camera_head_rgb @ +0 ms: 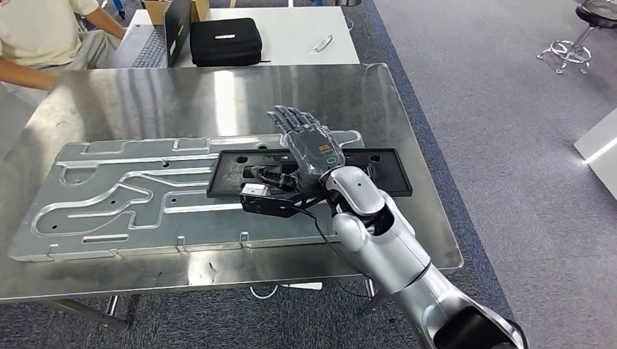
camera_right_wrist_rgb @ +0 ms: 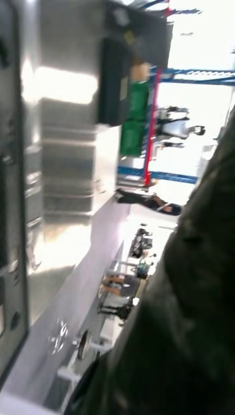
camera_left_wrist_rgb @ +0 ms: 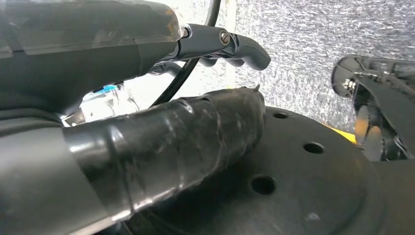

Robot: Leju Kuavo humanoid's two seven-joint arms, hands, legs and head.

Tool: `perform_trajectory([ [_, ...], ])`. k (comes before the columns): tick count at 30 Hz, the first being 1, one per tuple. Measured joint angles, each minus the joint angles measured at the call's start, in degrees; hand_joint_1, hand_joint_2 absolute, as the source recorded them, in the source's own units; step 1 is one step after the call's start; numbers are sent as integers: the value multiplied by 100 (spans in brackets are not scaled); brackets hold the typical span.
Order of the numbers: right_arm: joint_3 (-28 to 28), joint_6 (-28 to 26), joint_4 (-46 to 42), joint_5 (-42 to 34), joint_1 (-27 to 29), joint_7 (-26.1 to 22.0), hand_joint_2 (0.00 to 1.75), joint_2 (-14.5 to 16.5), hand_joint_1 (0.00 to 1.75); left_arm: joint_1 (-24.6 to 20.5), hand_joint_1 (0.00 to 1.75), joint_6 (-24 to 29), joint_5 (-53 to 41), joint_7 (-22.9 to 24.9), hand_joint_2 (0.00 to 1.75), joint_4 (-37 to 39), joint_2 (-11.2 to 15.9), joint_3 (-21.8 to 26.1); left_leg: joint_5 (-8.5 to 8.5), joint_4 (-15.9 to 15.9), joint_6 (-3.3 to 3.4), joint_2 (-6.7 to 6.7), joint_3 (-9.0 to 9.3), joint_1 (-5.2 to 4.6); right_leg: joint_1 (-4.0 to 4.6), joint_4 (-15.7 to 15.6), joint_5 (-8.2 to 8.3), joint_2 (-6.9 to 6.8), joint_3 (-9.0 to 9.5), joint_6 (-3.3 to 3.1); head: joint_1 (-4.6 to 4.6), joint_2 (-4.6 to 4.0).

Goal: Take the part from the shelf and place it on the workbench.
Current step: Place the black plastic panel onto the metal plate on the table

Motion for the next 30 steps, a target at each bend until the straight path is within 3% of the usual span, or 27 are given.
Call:
perform_trajectory([
  [2,0,0,-319,-38,52,-7,0,-39,0,-1,0,15,-2,19,0,0,-7,-36,0,-38,41,10,33,7,-10,2,-32,3,28,32,1,0],
  [4,0,1,-546,-65,73,-10,0,-90,0,-2,0,24,-5,32,0,-1,-19,-51,25,-106,84,29,93,27,-4,340,-241,8,-106,15,5,0],
  [6,0,-1,-709,-92,123,-14,0,-161,0,-2,0,31,-18,43,0,-2,-30,-63,30,-125,113,42,114,20,38,1144,-605,18,-543,-43,8,0],
  [7,0,-1,-770,-99,165,-16,0,-198,0,-2,0,33,-27,45,0,-2,-34,-73,24,-120,125,40,113,9,63,1541,-729,25,-787,-64,7,0],
  [8,0,-2,-829,-103,214,-16,0,-238,0,-1,0,38,-39,44,0,-2,-39,-85,15,-111,133,35,113,-5,84,1793,-739,30,-968,-84,7,0],
  [9,0,-3,-892,-104,262,-15,0,-291,0,-1,0,44,-51,40,0,-2,-44,-100,3,-95,135,26,113,-17,99,1832,-617,34,-1055,-108,7,0],
  [10,0,-9,-975,-108,309,-13,0,-360,0,-1,0,52,-68,31,0,-2,-49,-124,-11,-73,134,14,113,-26,113,1656,-392,37,-1039,-139,7,0],
  [11,-1,-27,-1087,-119,364,-11,0,-449,0,-1,0,64,-90,21,0,-2,-56,-153,-30,-46,126,1,112,-32,128,1313,-115,43,-941,-181,7,0],
  [13,-17,-87,-1344,-153,512,-7,0,-646,0,-1,0,84,-139,2,0,-2,-76,-215,-57,-2,90,-21,98,-46,173,692,226,70,-723,-256,6,0],
  [16,-82,-149,-1641,-190,742,-1,0,-853,0,6,0,110,-176,-4,0,-2,-97,-283,-31,3,-3,-36,78,-53,216,483,304,91,-686,-315,5,0],
  [18,-121,-180,-1794,-201,849,-5,0,-949,0,12,0,128,-179,-6,0,-1,-100,-322,-92,50,-69,10,49,-56,189,433,351,79,-705,-377,4,0],
  [20,-159,-228,-1961,-210,1003,-20,0,-1029,0,9,0,144,-186,-8,0,1,-98,-340,-434,454,-121,101,-100,-49,165,386,413,49,-729,-452,1,0],
  [22,-215,-277,-2141,-213,1243,-52,0,-1145,0,3,0,152,-203,-5,0,1,-97,-356,-880,1204,-164,154,-358,-36,181,396,448,-1,-785,-489,-1,0],
  [23,-249,-298,-2234,-205,1382,-79,0,-1219,0,1,0,155,-218,2,0,1,-96,-371,-997,1491,-178,161,-435,-32,189,409,461,-30,-819,-492,-1,0],
  [24,-280,-319,-2324,-188,1518,-108,0,-1289,0,1,0,158,-234,11,0,1,-96,-393,-1005,1589,-186,166,-419,-29,194,424,474,-51,-853,-488,-1,0],
  [25,-312,-340,-2421,-165,1649,-139,0,-1360,0,1,0,161,-255,23,0,1,-96,-422,-907,1449,-187,170,-283,-27,195,444,485,-65,-885,-481,-1,0],
  [28,-400,-417,-2696,-101,1939,-201,0,-1524,0,-2,0,167,-293,46,0,1,-96,-487,-545,318,-129,172,445,-40,201,513,519,-72,-963,-436,0,0],
  [30,-446,-466,-2829,-79,2077,-211,0,-1619,0,-3,0,170,-320,49,0,1,-96,-508,-514,-4,-70,165,613,-68,210,531,562,-68,-993,-370,1,0],
])
